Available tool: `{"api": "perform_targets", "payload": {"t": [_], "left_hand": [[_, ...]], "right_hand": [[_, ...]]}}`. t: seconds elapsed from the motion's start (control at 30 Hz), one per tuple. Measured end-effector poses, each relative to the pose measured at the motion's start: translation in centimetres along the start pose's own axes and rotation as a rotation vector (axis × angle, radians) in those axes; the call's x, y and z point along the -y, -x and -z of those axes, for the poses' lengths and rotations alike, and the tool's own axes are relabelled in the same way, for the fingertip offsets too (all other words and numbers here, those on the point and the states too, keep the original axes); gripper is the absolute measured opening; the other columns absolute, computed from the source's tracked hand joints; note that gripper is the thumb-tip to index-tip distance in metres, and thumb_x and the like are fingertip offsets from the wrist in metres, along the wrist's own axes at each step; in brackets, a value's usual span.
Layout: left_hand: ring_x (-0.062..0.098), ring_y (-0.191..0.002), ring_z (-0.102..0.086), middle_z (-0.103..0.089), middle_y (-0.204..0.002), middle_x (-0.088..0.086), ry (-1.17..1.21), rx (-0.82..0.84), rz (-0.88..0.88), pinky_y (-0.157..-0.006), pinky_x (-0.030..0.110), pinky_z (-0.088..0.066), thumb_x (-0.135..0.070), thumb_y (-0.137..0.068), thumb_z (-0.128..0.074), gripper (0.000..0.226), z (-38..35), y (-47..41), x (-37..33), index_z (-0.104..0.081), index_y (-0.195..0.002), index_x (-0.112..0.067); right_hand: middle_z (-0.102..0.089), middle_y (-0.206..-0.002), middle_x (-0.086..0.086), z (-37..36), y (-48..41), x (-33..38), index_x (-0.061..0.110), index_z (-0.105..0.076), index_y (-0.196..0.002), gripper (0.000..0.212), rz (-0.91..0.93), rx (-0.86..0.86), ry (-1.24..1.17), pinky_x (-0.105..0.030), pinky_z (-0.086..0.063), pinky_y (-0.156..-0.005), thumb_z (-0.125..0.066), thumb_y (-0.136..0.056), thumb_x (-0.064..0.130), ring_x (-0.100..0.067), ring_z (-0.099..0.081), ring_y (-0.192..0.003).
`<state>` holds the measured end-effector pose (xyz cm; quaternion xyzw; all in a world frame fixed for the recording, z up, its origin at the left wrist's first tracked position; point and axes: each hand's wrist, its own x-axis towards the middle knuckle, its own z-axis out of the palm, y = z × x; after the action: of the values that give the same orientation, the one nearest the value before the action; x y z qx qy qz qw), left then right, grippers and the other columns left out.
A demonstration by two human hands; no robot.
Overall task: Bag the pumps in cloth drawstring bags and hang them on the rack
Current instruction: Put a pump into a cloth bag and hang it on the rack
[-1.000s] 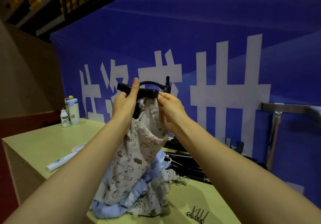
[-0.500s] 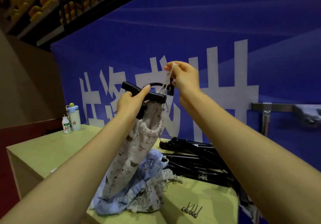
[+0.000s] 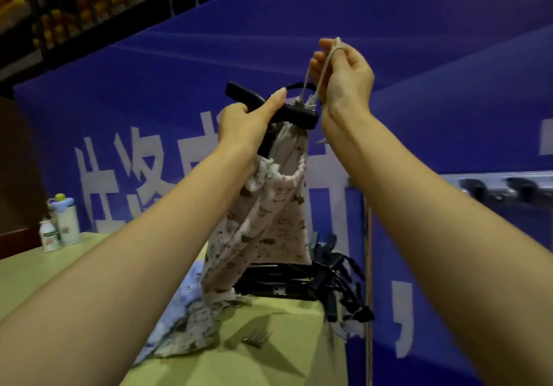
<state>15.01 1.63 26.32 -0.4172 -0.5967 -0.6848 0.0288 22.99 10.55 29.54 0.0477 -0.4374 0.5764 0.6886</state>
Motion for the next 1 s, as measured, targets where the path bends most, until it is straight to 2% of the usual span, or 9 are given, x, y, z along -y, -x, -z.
{"api": "perform_targets", "payload": {"t": [0.13,0.27,0.4,0.5,0.63,0.7,0.77,0.83,1.0], "left_hand": [[0.021,-0.083,-0.064,-0.065,-0.087,0.005,0.159,0.088,0.097,-0.08,0.036,-0.054,-0.055,-0.074,-0.068,0.054,-5.3,2.2,-1.1,-0.064,-0.095,-0.005],[0.024,-0.094,-0.065,-0.069,-0.103,0.009,0.298,0.206,0.238,-0.085,0.035,-0.053,-0.057,-0.076,-0.066,0.059,-10.9,4.6,-1.0,-0.063,-0.109,-0.008],[0.026,-0.093,-0.065,-0.068,-0.104,0.011,0.346,0.271,0.367,-0.087,0.039,-0.054,-0.06,-0.077,-0.063,0.056,-16.2,6.6,1.8,-0.061,-0.102,-0.01],[0.029,-0.1,-0.063,-0.066,-0.114,0.011,0.325,0.275,0.494,-0.09,0.04,-0.052,-0.06,-0.074,-0.065,0.068,-19.4,7.8,5.5,-0.058,-0.117,-0.007],[0.034,-0.113,-0.059,-0.058,-0.131,0.012,0.449,0.296,0.762,-0.097,0.049,-0.049,-0.063,-0.043,-0.079,0.111,-22.7,8.1,10.7,-0.045,-0.135,-0.011],[0.035,-0.105,-0.063,-0.061,-0.123,0.014,0.499,0.294,0.846,-0.091,0.051,-0.053,-0.057,-0.051,-0.081,0.1,-23.9,7.7,12.8,-0.048,-0.132,-0.01],[0.037,-0.1,-0.064,-0.063,-0.117,0.015,0.525,0.279,0.896,-0.086,0.053,-0.055,-0.052,-0.058,-0.081,0.088,-24.9,7.2,14.3,-0.05,-0.129,-0.011],[0.037,-0.101,-0.064,-0.062,-0.119,0.015,0.517,0.269,0.921,-0.085,0.055,-0.054,-0.054,-0.055,-0.081,0.09,-25.9,6.7,15.7,-0.049,-0.128,-0.011],[0.039,-0.114,-0.058,-0.058,-0.13,0.015,0.458,0.21,0.931,-0.095,0.055,-0.048,-0.059,-0.041,-0.078,0.113,-29.0,5.4,19.8,-0.042,-0.137,-0.011]], "right_hand": [[-0.065,-0.074,-0.005,3.9,-0.9,4.0,0.007,-0.063,-0.083,0.024,0.039,0.026,-0.012,-0.02,-0.055,-0.061,-0.047,-0.098,0.015,-0.011,-0.065,-0.063],[-0.065,-0.065,-0.002,8.2,-1.8,6.8,0.008,-0.063,-0.078,0.025,0.039,0.031,0.064,-0.021,-0.055,-0.06,-0.049,-0.098,0.016,-0.008,-0.064,-0.057],[-0.064,-0.055,0.001,13.3,-2.6,6.4,0.007,-0.06,-0.076,0.027,-0.084,0.018,0.171,-0.02,-0.053,-0.055,-0.048,-0.098,0.015,-0.007,-0.063,-0.051],[-0.066,-0.05,0.003,17.7,-2.9,4.0,0.008,-0.057,-0.075,0.024,-0.217,-0.012,0.23,-0.017,-0.054,-0.051,-0.05,-0.097,0.015,-0.005,-0.065,-0.048],[-0.07,-0.059,0.001,22.9,-2.7,0.7,0.007,-0.057,-0.08,0.018,-0.347,-0.072,0.341,-0.017,-0.054,-0.049,-0.056,-0.095,0.016,-0.005,-0.066,-0.051],[-0.071,-0.064,0.002,24.9,-2.9,-0.4,0.007,-0.057,-0.082,0.015,-0.415,-0.081,0.432,-0.013,-0.048,-0.043,-0.056,-0.094,0.015,-0.001,-0.061,-0.043],[-0.071,-0.083,-0.005,25.9,-3.4,-1.1,0.007,-0.058,-0.085,0.012,-0.474,-0.073,0.497,-0.012,-0.041,-0.039,-0.053,-0.095,0.01,0.0,-0.05,-0.035],[-0.068,-0.098,-0.012,26.7,-4.2,-1.7,0.007,-0.059,-0.084,0.017,-0.527,-0.079,0.513,-0.012,-0.035,-0.035,-0.047,-0.094,0.001,-0.001,-0.042,-0.031],[-0.068,-0.087,-0.007,27.8,-5.7,-4.0,0.005,-0.066,-0.088,0.016,-0.588,-0.061,0.703,-0.014,-0.024,-0.031,-0.051,-0.092,0.006,-0.005,-0.036,-0.035]]}}
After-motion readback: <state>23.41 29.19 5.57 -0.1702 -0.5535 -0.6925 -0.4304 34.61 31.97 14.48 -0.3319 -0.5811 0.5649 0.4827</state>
